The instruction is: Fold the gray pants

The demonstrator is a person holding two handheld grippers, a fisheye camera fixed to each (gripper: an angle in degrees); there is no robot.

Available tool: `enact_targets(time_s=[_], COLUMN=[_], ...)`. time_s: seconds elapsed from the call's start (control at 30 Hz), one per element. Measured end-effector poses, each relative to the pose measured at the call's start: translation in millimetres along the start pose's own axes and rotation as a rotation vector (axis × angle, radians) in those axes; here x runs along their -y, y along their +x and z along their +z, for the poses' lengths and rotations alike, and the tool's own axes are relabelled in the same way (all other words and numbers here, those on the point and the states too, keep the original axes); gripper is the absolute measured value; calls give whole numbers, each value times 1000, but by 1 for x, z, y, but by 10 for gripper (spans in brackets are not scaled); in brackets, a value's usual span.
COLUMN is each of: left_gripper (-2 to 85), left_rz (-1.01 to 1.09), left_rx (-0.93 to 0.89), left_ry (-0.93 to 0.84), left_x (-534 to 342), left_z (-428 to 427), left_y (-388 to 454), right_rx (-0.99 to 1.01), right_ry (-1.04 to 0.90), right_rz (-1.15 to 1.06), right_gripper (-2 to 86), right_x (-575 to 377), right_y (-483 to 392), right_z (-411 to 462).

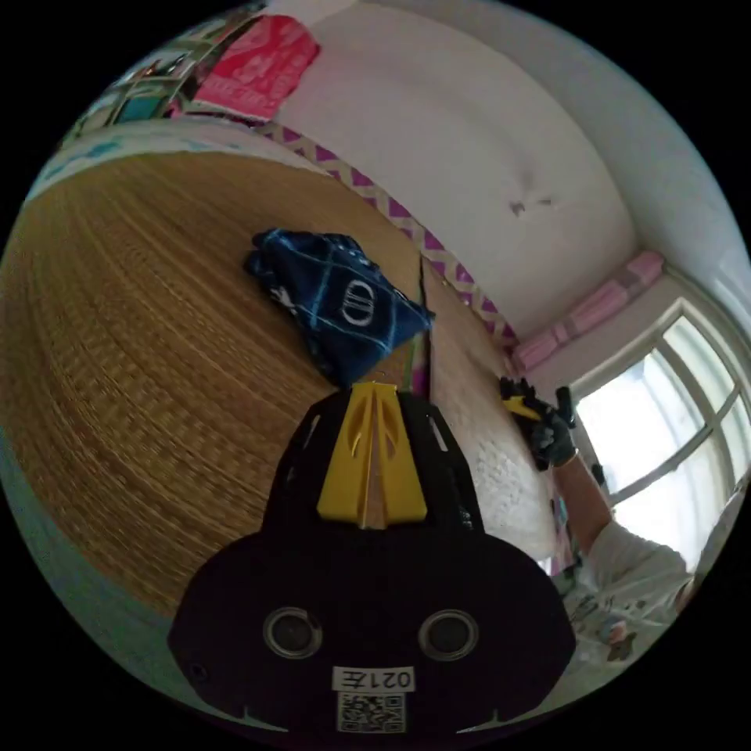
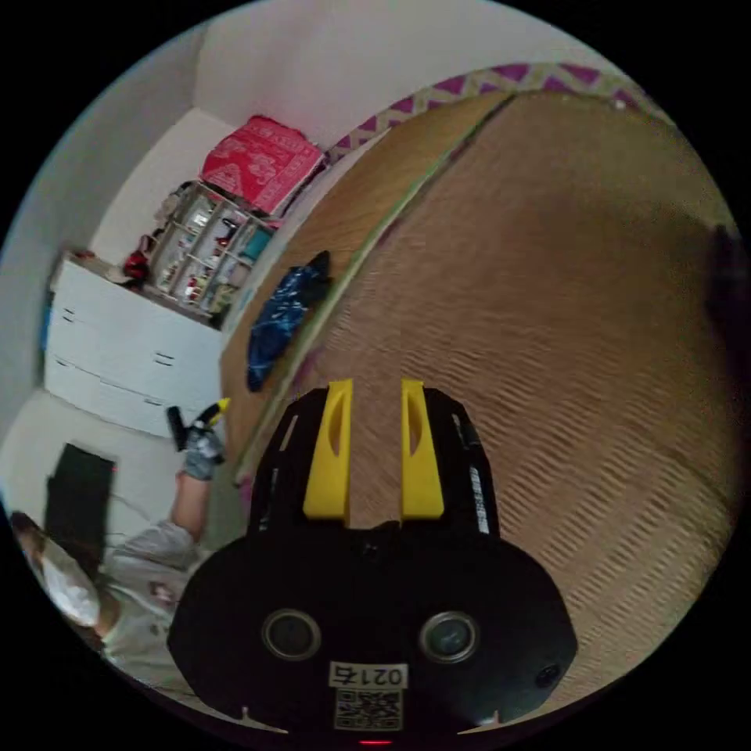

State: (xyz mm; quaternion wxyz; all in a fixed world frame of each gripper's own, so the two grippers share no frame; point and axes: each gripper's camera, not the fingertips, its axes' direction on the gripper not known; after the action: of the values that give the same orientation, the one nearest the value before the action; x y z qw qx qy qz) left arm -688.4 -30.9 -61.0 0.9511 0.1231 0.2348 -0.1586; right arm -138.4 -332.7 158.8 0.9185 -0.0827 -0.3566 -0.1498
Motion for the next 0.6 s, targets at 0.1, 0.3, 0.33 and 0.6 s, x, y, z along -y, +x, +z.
enact_targets(time_s=[0.1,0.3,0.33,0.6], left_gripper=[-10,-10,-10,-10], left_rz=[214,360,370,539], left_rx=[160,143,145,182], left_ry=[-29,-129,-131,-205], left_x=[-20,-61,-65,-124], left_z=[31,109,117,188], left_y=[81,216,226,320], right_rx=[-287,-734,-817,-1071], right_ry=[124,317,343,161], right_rz=[-59,-44,-46,-181], right_gripper=[84,122,127,141], right_x=[-40,-70,-67,-14], right_y=[8,23,23,13], right_z=[-46,-93,-94,-33])
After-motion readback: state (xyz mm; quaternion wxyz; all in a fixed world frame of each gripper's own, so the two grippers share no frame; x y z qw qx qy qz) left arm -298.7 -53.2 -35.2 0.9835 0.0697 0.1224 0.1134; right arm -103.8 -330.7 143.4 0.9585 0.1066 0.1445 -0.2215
